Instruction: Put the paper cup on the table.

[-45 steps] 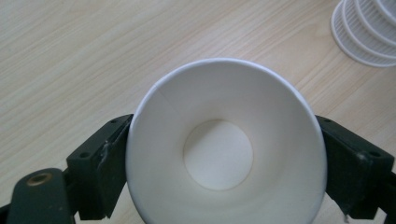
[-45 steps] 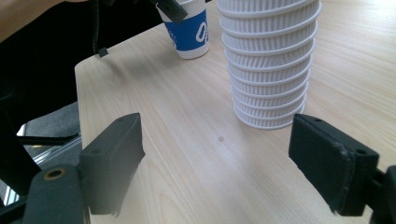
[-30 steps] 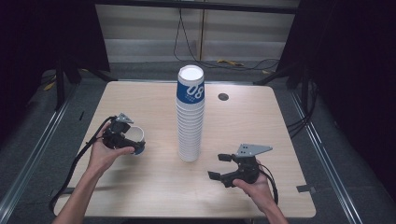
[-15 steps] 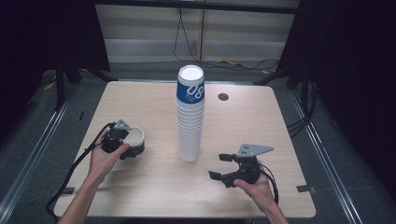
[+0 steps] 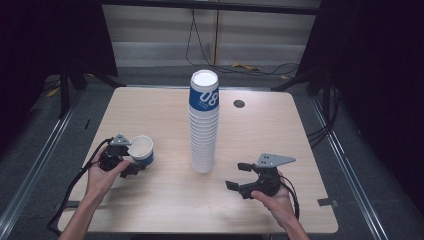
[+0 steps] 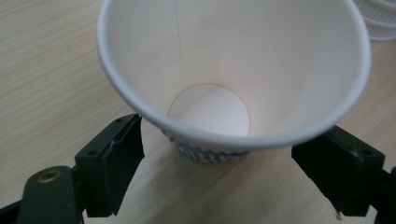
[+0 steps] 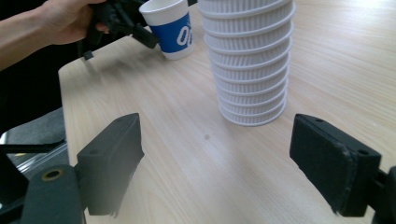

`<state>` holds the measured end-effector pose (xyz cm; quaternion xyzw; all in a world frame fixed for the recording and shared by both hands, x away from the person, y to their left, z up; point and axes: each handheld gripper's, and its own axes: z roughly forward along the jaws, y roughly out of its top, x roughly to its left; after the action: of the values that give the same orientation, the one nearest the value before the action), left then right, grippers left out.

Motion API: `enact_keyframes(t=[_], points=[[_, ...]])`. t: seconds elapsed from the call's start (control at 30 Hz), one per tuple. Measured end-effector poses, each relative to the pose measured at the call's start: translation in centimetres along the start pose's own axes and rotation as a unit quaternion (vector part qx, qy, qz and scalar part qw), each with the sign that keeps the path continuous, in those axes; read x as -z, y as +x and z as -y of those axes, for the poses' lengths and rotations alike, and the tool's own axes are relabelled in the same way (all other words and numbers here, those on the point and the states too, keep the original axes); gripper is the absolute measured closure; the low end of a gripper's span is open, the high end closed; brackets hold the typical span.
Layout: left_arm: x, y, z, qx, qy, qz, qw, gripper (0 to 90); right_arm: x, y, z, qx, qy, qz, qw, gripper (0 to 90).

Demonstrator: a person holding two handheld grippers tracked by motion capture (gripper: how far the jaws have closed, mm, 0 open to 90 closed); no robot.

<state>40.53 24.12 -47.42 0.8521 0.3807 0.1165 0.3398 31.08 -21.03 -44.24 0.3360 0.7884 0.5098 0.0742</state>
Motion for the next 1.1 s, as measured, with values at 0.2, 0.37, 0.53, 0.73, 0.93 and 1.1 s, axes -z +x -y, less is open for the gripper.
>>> enact_keyframes(t=[0.2, 0.37, 0.53, 0.73, 0.93, 1.1], points=[[1.2, -0.3, 0.8, 0.007, -0.006, 0.015, 0.9998, 16.6, 0.3, -0.3, 0.2, -0.006, -0.005, 0.022, 0.9997, 18.9], [2.0, -1.3, 1.9, 0.000, -0.020, 0.012, 0.9997, 17.8, 0.7, -0.5, 0.4, -0.007, -0.007, 0.039, 0.9992, 19.7], [3.1, -2.3, 2.5, 0.012, -0.048, 0.017, 0.9986, 18.2, 0.8, -0.6, 0.6, -0.011, -0.006, 0.051, 0.9986, 21.2], [4.2, -4.1, 3.1, 0.004, -0.056, 0.014, 0.9983, 18.2, 0.9, -0.6, 0.6, -0.010, -0.006, 0.060, 0.9981, 22.0], [4.7, -5.8, 4.0, 0.015, -0.071, 0.026, 0.9970, 18.1, 1.1, -0.6, 0.7, -0.012, -0.006, 0.067, 0.9976, 21.9], [4.2, -7.5, 4.3, 0.014, -0.067, 0.047, 0.9965, 17.6, 1.5, -0.1, 0.8, -0.013, 0.001, 0.070, 0.9975, 21.3]])
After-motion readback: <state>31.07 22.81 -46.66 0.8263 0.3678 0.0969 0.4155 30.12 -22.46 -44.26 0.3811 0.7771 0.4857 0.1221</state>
